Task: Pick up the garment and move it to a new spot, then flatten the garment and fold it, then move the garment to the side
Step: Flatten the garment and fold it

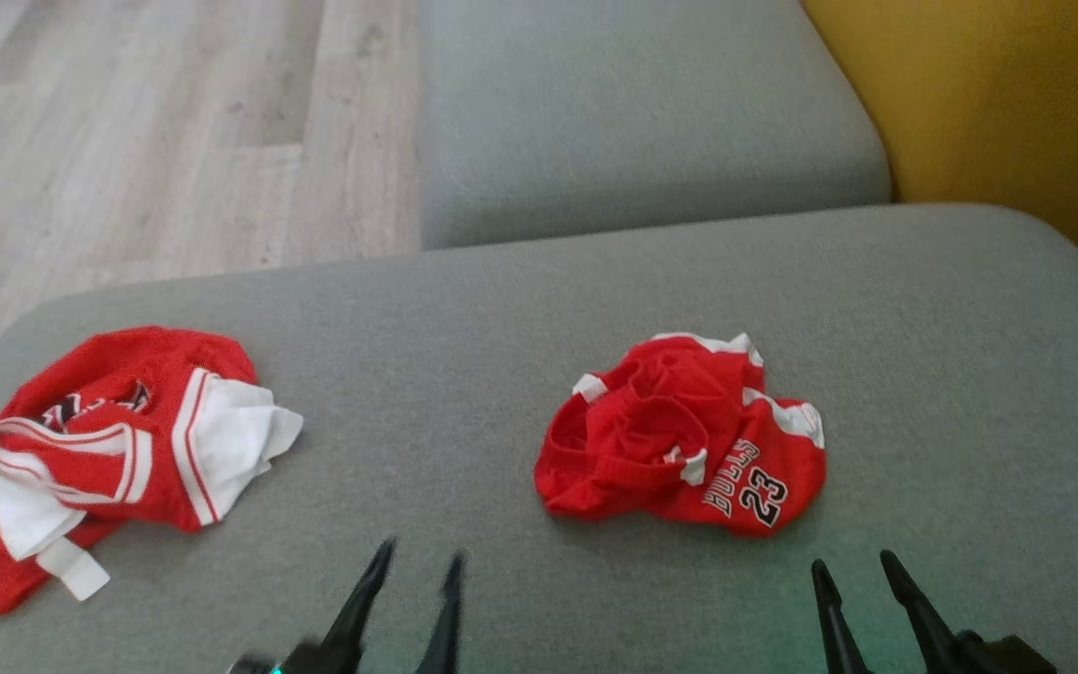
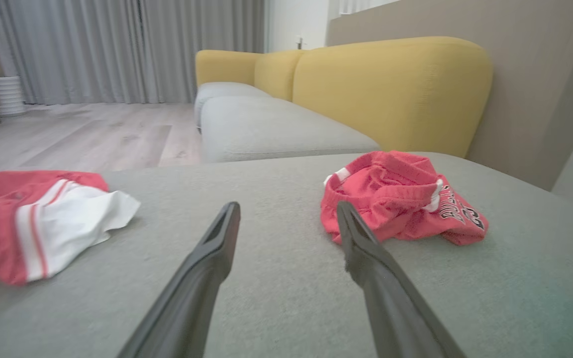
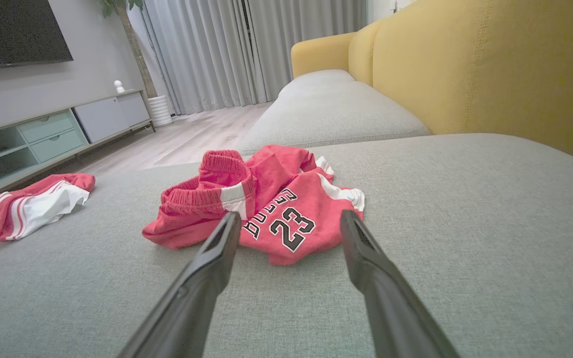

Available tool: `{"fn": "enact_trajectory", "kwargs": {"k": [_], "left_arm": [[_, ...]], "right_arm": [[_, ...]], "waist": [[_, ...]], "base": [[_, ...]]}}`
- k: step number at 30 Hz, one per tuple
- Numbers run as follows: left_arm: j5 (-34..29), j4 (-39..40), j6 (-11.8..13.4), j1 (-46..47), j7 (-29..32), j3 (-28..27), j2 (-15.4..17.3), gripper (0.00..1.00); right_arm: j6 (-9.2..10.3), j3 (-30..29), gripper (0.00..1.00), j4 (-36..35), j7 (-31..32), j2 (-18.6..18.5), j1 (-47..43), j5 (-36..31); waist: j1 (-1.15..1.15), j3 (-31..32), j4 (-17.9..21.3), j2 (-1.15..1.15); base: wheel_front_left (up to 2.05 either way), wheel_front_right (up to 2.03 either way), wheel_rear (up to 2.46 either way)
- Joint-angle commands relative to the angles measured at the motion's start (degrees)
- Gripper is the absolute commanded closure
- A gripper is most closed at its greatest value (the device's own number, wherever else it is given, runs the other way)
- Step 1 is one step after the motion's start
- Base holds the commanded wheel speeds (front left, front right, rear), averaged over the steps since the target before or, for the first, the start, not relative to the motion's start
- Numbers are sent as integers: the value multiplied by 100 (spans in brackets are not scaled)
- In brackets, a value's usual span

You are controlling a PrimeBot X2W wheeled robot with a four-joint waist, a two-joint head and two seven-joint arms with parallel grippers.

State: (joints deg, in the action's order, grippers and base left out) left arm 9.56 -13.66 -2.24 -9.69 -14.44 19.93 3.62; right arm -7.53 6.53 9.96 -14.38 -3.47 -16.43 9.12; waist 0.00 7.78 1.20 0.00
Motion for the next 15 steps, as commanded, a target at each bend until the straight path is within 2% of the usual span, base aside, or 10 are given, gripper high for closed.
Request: {"fn": "enact_trajectory", "kwargs": {"k": [1, 4, 7, 15], "left_arm": [[113, 21, -69, 745, -54, 30, -74, 0], [297, -407, -182, 1464, 242, 527, -74, 0], [327, -791, -247, 2204, 829, 1053, -74, 0], [587, -1353, -309, 3748, 2130, 2161, -74, 0]], "right_arm": [[4, 176, 0, -183, -62, -163, 354, -35], [4, 272, 0, -202, -62, -203, 480, -31], [4, 361, 0, -218, -62, -236, 593, -19], [4, 568, 0, -139, -62, -320, 841, 34]], "waist": [[0, -173, 116, 0], [0, -385, 284, 0], [0, -603, 459, 0], [0, -1108, 875, 0]], "base": [[0, 0, 0], [0, 0, 0], [0, 0, 0], [0, 0, 0]]}}
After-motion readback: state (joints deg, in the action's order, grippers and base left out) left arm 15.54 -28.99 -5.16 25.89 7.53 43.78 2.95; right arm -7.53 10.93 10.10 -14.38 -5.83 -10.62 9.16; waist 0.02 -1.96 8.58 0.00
